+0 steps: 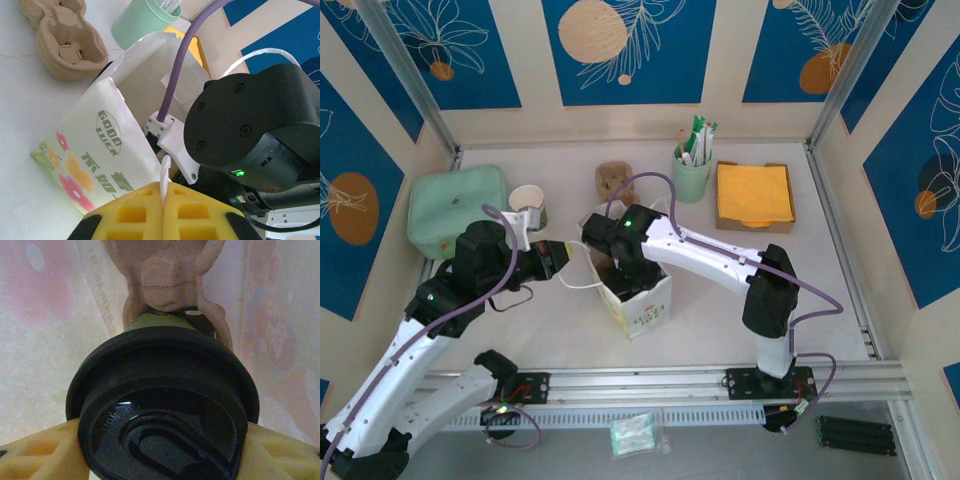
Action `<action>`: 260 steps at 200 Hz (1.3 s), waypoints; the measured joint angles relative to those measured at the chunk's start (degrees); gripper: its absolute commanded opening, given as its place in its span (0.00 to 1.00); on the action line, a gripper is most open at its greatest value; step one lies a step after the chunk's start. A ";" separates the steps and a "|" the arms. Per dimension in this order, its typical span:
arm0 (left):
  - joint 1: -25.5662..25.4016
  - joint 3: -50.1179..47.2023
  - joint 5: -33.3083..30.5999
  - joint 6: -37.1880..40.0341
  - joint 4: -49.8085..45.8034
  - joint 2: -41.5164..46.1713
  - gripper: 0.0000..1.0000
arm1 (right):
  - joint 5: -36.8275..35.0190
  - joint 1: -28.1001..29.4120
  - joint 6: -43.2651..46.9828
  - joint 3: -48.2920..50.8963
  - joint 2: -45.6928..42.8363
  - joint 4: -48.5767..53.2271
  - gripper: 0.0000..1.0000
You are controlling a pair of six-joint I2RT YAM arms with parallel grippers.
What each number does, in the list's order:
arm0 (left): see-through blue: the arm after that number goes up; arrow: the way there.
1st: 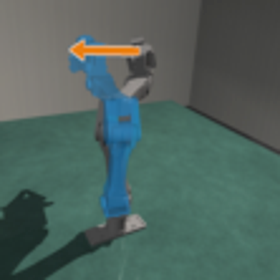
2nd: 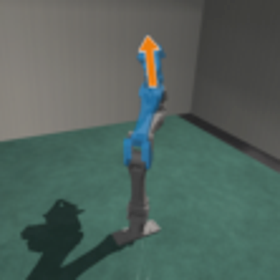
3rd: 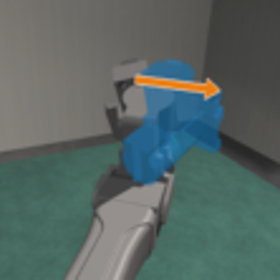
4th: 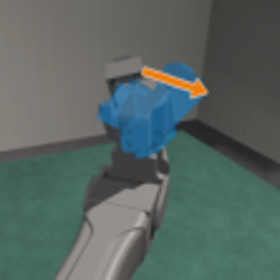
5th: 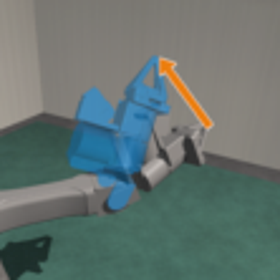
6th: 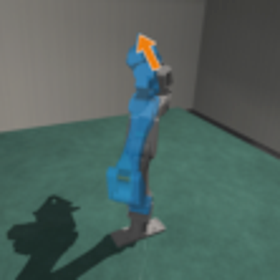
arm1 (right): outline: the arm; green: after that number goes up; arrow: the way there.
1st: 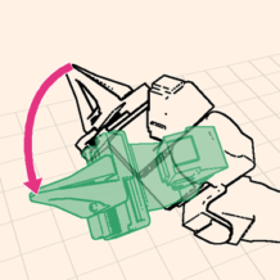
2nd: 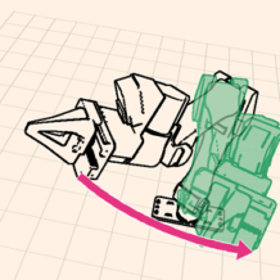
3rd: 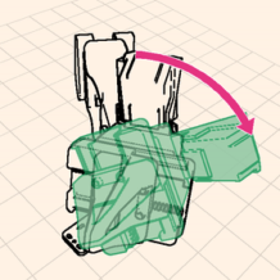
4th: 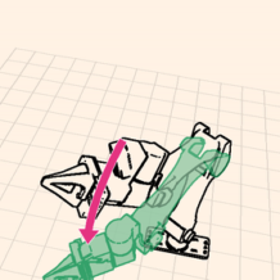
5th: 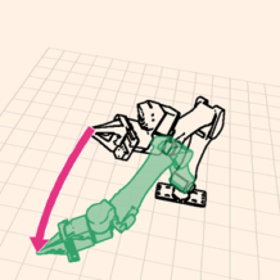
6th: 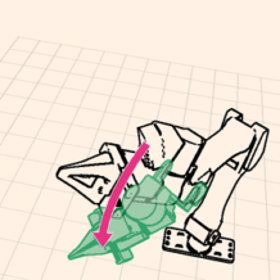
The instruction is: Pack the takeout coffee
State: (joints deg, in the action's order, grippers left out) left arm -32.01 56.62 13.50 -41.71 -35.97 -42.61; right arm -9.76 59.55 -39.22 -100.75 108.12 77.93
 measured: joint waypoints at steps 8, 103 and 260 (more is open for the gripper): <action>0.00 0.00 0.00 0.00 0.00 0.00 0.00 | 0.00 0.00 0.00 0.00 0.00 0.00 0.56; 0.00 0.00 0.00 0.00 0.00 0.00 0.00 | -0.76 0.00 0.00 -0.48 0.00 0.50 0.56; 0.00 0.11 0.00 0.00 0.02 -0.76 0.00 | -6.56 0.42 0.00 -2.12 1.42 4.22 0.56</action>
State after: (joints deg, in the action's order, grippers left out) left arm -32.01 56.73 13.50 -41.71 -35.94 -43.38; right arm -16.32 59.96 -39.22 -102.87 109.54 82.15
